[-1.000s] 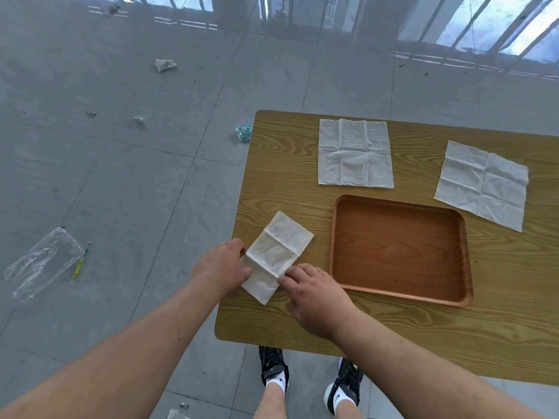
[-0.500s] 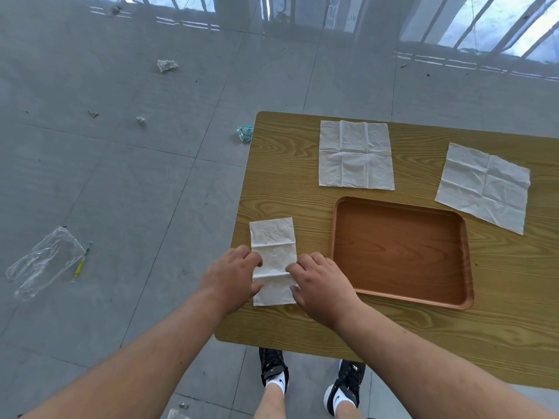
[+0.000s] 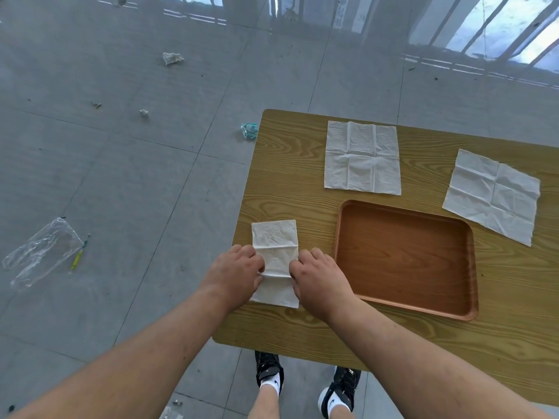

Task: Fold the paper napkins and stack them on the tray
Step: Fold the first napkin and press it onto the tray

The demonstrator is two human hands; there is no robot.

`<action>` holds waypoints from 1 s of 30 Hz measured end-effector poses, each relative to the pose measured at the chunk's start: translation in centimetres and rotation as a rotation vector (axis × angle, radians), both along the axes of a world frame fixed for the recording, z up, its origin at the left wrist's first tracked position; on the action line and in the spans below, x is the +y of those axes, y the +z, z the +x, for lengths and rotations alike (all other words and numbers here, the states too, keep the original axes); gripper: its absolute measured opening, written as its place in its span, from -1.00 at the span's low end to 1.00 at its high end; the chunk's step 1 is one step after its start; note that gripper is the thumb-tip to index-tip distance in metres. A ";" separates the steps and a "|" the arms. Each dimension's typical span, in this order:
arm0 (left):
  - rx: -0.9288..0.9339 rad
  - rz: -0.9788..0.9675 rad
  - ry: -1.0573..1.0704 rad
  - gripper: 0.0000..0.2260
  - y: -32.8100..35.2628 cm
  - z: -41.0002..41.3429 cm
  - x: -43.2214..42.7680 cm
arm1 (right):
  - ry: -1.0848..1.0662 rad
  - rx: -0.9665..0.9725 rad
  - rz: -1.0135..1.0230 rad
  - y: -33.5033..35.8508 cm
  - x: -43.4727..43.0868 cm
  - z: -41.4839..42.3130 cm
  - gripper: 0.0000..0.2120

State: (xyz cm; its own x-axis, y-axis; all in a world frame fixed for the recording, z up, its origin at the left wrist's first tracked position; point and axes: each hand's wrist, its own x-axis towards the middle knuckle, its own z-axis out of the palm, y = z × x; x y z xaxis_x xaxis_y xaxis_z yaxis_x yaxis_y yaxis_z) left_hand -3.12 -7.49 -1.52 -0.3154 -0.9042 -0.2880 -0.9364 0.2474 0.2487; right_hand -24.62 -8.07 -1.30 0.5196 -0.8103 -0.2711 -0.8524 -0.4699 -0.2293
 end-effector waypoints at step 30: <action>0.478 0.263 0.460 -0.77 1.6 0.0 0.5 | -0.435 -0.503 0.295 2.9 -0.9 -1.8 -0.85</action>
State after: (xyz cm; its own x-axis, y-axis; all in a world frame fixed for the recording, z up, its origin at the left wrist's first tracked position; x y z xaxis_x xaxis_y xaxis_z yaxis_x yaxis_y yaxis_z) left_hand -3.13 -7.02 0.08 -0.0649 -0.8956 -0.4401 -0.7049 -0.2710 0.6555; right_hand -26.44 -9.02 1.56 0.2867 -0.9019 -0.3229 -0.7060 0.0289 -0.7076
